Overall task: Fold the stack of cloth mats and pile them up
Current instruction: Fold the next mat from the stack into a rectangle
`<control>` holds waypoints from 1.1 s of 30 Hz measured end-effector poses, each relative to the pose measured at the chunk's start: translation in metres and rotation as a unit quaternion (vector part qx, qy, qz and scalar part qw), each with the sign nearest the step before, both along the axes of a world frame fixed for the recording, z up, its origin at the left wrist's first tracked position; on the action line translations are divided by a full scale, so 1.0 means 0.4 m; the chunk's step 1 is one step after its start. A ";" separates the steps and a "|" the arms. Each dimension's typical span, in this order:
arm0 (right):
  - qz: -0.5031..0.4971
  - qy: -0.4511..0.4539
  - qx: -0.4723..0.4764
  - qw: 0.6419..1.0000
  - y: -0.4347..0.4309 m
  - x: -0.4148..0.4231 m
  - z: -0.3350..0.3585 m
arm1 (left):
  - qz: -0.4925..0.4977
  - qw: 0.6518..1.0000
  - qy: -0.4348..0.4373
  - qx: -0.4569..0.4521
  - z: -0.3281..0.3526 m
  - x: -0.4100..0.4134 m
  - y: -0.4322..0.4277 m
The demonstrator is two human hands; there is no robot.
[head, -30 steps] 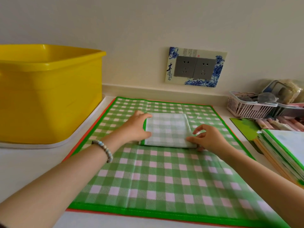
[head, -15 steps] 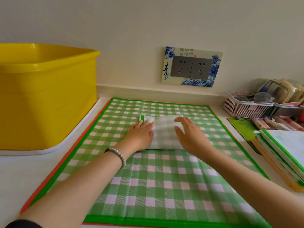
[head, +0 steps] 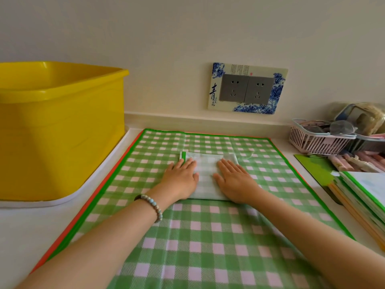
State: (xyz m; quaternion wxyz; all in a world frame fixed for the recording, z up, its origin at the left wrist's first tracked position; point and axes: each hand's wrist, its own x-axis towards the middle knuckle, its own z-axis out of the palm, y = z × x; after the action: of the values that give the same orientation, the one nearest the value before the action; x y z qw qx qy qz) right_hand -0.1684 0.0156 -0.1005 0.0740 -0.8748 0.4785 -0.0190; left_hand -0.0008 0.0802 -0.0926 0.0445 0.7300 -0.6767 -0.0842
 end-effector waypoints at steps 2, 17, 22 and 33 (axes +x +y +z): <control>-0.010 0.005 0.012 1.000 -0.006 -0.030 0.003 | -0.001 1.000 -0.010 0.010 0.005 0.001 -0.003; -0.020 -0.014 0.000 1.000 -0.025 -0.016 0.013 | 0.014 0.999 0.027 -0.020 -0.019 0.034 -0.104; 0.026 -0.047 -0.026 0.998 -0.057 0.081 0.021 | 0.019 0.999 0.008 -0.029 -0.024 0.033 -0.110; 0.012 -0.023 -0.009 1.000 -0.119 0.070 -0.002 | 0.026 0.999 0.019 -0.032 -0.028 0.037 -0.114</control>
State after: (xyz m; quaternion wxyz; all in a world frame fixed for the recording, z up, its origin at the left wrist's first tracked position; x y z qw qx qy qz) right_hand -0.1406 -0.0319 -0.1014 0.0776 -0.8804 0.4660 -0.0419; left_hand 0.0140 0.0347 -0.1036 0.0825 0.7439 -0.6588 -0.0752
